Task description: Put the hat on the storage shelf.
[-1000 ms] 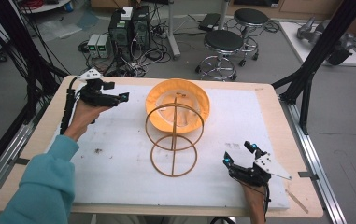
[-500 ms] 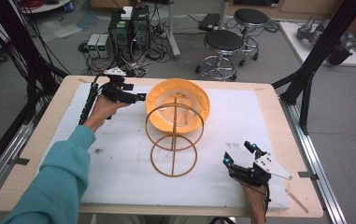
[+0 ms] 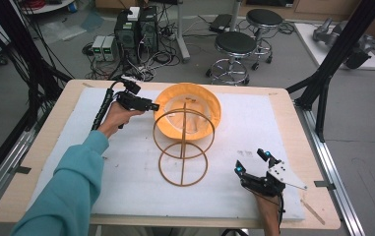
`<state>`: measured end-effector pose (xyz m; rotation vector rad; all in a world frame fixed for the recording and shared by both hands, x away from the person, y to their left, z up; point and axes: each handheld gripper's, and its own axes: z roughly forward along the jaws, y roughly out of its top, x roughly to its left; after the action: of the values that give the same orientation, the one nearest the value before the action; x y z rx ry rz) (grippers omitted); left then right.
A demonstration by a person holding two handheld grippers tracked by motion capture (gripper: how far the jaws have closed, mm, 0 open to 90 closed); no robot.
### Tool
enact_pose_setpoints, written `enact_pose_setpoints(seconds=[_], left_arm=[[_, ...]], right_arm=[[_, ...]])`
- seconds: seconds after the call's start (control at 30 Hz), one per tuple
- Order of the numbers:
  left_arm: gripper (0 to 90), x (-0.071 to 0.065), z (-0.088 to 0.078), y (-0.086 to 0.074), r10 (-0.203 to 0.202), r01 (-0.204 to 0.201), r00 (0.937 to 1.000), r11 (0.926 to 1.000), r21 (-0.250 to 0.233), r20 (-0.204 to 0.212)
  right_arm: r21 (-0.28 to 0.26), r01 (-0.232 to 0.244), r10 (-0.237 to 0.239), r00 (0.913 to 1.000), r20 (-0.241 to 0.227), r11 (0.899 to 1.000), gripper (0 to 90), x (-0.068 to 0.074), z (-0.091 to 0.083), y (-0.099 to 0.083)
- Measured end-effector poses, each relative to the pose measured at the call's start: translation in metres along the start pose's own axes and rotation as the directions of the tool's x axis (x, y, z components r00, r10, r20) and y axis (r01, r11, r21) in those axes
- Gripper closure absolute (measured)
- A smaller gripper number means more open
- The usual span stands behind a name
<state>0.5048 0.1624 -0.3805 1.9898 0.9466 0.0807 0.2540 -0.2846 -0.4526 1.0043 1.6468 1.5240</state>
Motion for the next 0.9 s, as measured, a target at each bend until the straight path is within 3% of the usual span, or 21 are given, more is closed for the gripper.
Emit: enact_pose_setpoints(seconds=[0.2,0.3,0.4,0.47,0.6,0.9], left_arm=[[61.0,-0.003,0.004,-0.001,0.001,-0.002,0.9998,0.9997,0.024,0.019],[75.3,-0.007,0.006,-0.001,0.028,-0.029,0.9992,0.9993,0.025,0.029],[84.6,-0.006,0.004,-0.001,0.012,-0.012,0.9939,0.9999,-0.003,0.109],[84.8,-0.007,0.003,-0.001,0.008,-0.008,0.9922,1.0,-0.002,0.125],[85.3,-0.008,0.002,-0.001,0.028,-0.027,0.9944,0.9996,-0.007,0.102],[85.7,-0.013,-0.006,0.002,0.082,-0.078,0.9931,0.9959,-0.045,0.084]], right_arm=[[-0.003,0.001,-0.001,1.0,0.002,1.0,10.7,0.0,0.0,0.0],[-0.004,0.005,-0.005,1.0,0.003,1.0,10.7,0.0,0.0,0.0],[-0.003,-0.001,0.001,1.0,0.002,1.0,10.7,0.0,0.0,0.0],[-0.003,-0.001,0.001,1.0,0.002,1.0,10.7,0.0,0.0,0.0],[-0.003,-0.004,0.004,1.0,0.003,1.0,10.7,0.0,0.0,0.0],[-0.004,-0.007,0.007,1.0,0.003,1.0,10.7,0.0,0.0,0.0]])
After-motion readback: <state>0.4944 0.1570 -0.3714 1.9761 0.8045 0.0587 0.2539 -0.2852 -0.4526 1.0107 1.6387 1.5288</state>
